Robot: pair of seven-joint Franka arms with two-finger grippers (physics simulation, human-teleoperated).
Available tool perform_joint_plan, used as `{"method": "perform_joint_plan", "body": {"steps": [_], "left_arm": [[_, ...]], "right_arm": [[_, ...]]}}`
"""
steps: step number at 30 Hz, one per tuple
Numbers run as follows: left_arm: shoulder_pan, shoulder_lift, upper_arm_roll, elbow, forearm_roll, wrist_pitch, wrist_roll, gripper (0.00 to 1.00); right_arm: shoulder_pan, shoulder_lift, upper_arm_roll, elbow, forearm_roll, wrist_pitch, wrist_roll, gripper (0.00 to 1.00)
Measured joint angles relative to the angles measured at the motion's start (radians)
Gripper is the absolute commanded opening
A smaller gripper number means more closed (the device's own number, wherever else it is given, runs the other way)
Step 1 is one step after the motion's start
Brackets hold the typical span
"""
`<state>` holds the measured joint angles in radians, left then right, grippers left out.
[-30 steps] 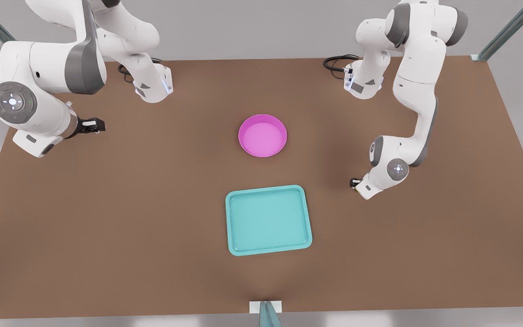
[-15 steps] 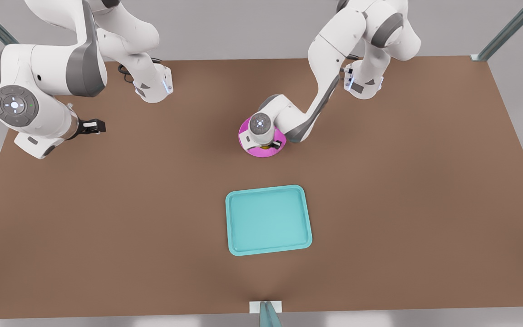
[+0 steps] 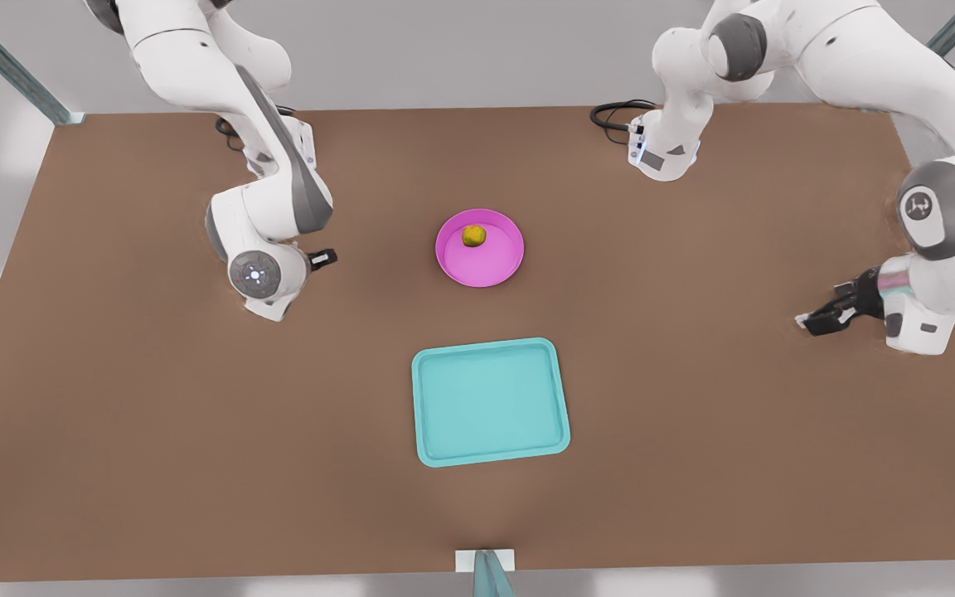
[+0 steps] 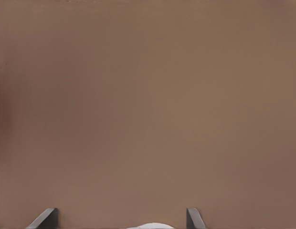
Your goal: Place the orange on the plate with the left arm and the plate on the tray with the right arm
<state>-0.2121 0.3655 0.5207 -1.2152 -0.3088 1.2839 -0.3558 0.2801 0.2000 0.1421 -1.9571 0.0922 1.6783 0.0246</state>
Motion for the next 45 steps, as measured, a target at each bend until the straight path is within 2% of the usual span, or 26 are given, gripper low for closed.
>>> {"method": "perform_joint_plan", "body": {"steps": [1,2,3,5,11,15,20,32,33,36,38,40,42,45], "left_arm": [[0.129,-0.098,-0.165,-0.079,0.049,0.017,0.015,1.00],[0.187,-0.167,-0.270,-0.139,0.097,0.055,0.030,1.00],[0.203,-0.199,-0.327,-0.169,0.136,0.080,0.044,1.00],[0.194,-0.202,-0.365,-0.150,0.185,0.093,0.069,1.00],[0.212,-0.188,-0.377,-0.145,0.232,0.111,0.134,1.00],[0.213,-0.189,-0.375,-0.137,0.239,0.117,0.167,1.00],[0.212,-0.186,-0.377,-0.135,0.236,0.122,0.200,1.00],[0.212,-0.185,-0.379,-0.136,0.233,0.124,0.250,1.00],[0.212,-0.186,-0.381,-0.137,0.232,0.125,0.252,1.00],[0.209,-0.188,-0.384,-0.136,0.232,0.126,0.260,1.00],[0.210,-0.188,-0.386,-0.135,0.232,0.126,0.264,1.00],[0.210,-0.187,-0.386,-0.135,0.231,0.127,0.268,1.00],[0.210,-0.187,-0.387,-0.135,0.231,0.129,0.271,1.00],[0.209,-0.188,-0.389,-0.135,0.225,0.132,0.276,1.00]], "right_arm": [[0.025,0.031,0.011,-0.008,0.035,0.057,0.020,1.00],[0.045,0.053,0.016,-0.013,0.066,0.107,0.039,1.00],[0.068,0.073,0.019,-0.017,0.091,0.154,0.060,1.00],[0.114,0.099,0.023,-0.046,0.132,0.250,0.104,1.00],[0.229,0.159,0.047,-0.116,0.255,0.510,0.215,1.00],[0.278,0.177,0.057,-0.150,0.304,0.608,0.278,1.00],[0.297,0.240,0.094,-0.145,0.335,0.676,0.341,1.00],[0.318,0.330,0.104,-0.111,0.364,0.744,0.438,1.00],[0.318,0.331,0.104,-0.111,0.365,0.745,0.443,0.94],[0.318,0.336,0.104,-0.111,0.369,0.745,0.456,0.61],[0.318,0.343,0.104,-0.111,0.371,0.745,0.462,0.52],[0.318,0.346,0.104,-0.111,0.372,0.745,0.468,0.30],[0.318,0.345,0.104,-0.108,0.382,0.742,0.469,0.22],[0.318,0.340,0.104,-0.099,0.394,0.733,0.470,0.21]]}}
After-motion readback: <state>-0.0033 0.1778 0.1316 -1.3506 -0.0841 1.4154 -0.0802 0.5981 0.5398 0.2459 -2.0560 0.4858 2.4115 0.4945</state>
